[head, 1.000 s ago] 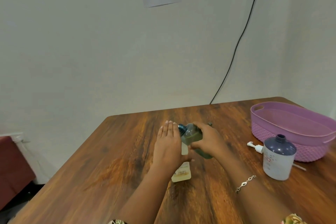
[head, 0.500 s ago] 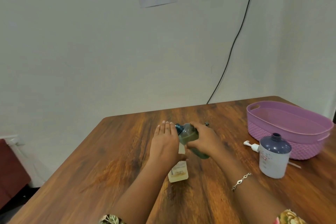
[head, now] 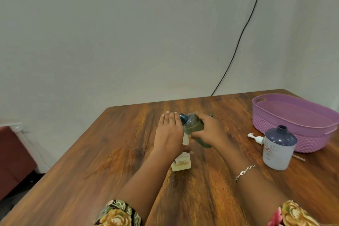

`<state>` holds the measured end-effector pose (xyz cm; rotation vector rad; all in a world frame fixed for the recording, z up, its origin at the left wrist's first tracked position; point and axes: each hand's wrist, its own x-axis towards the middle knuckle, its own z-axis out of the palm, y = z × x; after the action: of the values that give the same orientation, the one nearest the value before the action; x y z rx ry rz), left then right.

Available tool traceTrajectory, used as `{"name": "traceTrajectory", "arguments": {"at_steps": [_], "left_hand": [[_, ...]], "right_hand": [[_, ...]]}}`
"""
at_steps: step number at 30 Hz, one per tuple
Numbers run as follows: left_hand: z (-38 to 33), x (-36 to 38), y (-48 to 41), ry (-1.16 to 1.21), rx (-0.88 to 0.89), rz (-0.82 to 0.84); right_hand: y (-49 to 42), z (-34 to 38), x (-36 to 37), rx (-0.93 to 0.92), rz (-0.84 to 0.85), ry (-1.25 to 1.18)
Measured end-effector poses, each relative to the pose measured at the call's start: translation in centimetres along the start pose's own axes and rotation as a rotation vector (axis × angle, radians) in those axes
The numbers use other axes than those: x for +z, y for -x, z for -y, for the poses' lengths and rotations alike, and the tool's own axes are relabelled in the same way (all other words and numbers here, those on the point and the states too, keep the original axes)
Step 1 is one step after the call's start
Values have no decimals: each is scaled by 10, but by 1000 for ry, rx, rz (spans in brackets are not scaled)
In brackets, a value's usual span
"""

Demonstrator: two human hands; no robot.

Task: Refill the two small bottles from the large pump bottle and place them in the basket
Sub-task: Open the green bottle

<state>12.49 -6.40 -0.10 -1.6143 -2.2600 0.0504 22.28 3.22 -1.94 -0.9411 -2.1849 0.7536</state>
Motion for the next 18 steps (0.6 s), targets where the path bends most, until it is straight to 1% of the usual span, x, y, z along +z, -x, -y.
{"name": "traceTrajectory", "arguments": {"at_steps": [7,13,18], "left_hand": [[6,-14,-11,-13,27,-28],[-1,-5,-4,-23,5,2],[4,-13,-8,-27,33,18]], "right_hand": [[-7,6,-7,19,21,45],[-3,2,-3,18,44,81],[-5,5,-7,16,36,70]]}}
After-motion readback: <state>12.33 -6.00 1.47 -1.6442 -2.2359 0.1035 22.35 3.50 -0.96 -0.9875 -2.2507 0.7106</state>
